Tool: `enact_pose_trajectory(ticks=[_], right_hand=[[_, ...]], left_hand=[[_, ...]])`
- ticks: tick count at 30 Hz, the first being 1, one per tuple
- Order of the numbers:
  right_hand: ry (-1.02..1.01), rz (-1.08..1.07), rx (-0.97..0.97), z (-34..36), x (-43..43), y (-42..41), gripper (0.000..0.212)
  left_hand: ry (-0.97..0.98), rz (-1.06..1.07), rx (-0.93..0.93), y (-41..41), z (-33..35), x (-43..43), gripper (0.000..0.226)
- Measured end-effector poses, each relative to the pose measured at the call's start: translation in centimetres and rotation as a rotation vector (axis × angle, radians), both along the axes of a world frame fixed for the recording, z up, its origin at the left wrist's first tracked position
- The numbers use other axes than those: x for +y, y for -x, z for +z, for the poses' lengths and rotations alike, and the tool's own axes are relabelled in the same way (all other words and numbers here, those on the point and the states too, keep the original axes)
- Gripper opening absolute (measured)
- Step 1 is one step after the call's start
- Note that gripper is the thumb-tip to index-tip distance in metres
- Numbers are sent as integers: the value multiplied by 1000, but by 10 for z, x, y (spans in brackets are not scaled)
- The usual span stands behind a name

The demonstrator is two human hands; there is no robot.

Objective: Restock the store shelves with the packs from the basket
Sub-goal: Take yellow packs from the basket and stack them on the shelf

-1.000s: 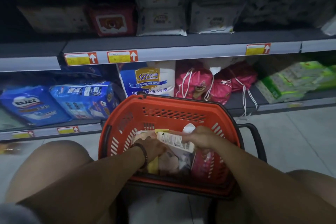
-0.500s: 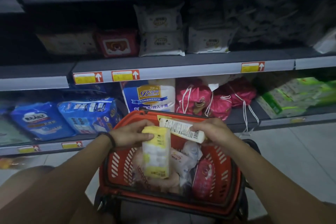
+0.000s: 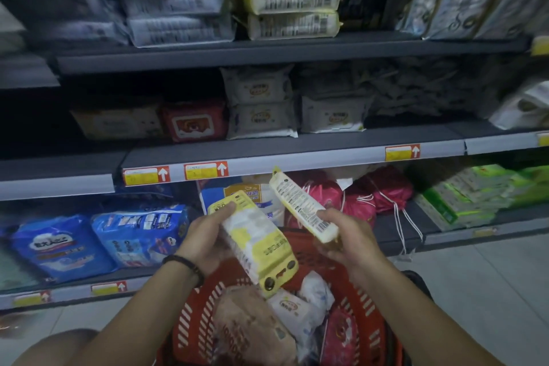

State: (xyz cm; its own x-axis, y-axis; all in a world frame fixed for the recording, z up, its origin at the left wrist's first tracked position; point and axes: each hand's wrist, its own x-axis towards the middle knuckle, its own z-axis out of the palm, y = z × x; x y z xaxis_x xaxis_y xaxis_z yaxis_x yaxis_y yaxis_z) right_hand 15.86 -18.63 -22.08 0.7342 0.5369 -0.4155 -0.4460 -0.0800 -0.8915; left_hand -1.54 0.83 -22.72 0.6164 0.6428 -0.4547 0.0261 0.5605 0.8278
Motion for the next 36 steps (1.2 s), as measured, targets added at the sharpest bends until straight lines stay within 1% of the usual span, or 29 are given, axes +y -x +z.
enact_pose_trajectory(ticks=[1, 4, 6, 10, 11, 14, 17, 20, 22, 24, 27, 29, 32, 34, 36], right_hand=[[-17, -14, 6, 1, 2, -1, 14], [-41, -16, -2, 4, 8, -2, 19], [-50, -2, -9, 3, 13, 1, 23], [-92, -6, -18, 1, 21, 7, 30], [-113, -14, -11, 1, 22, 8, 29], [-160, -22, 8, 5, 25, 10, 28], [-178, 10, 14, 5, 27, 14, 28], [-174, 48, 13, 2, 28, 16, 33], [-188, 46, 4, 5, 28, 12, 34], [-210, 19, -36, 11, 27, 6, 33], [-222, -21, -162, 23, 22, -8, 24], [-237, -37, -281, 31, 16, -17, 30], [-248, -27, -491, 43, 7, -28, 45], [-269, -10, -538, 48, 4, -32, 50], [-294, 2, -554, 50, 3, -32, 55]], left_hand=[[-4, 52, 2, -3, 2, -1, 38], [-18, 202, -12, -13, 8, -6, 52], [22, 229, -34, -19, 10, -10, 53], [90, 125, -112, -29, 12, -20, 34], [102, 83, -145, -31, 13, -23, 34], [111, -36, -210, -33, 18, -32, 38], [126, -124, -233, -34, 14, -34, 53], [117, -158, -240, -35, 13, -32, 57], [59, -137, -236, -33, 15, -30, 54], [-80, -133, -177, -31, 19, -26, 52], [-273, -149, -90, -26, 19, -16, 62], [-396, -123, -41, -21, 24, -11, 65], [-575, -149, -44, -13, 35, -4, 72], [-615, -200, -82, -12, 39, -4, 83], [-573, -199, -140, -12, 40, -9, 90]])
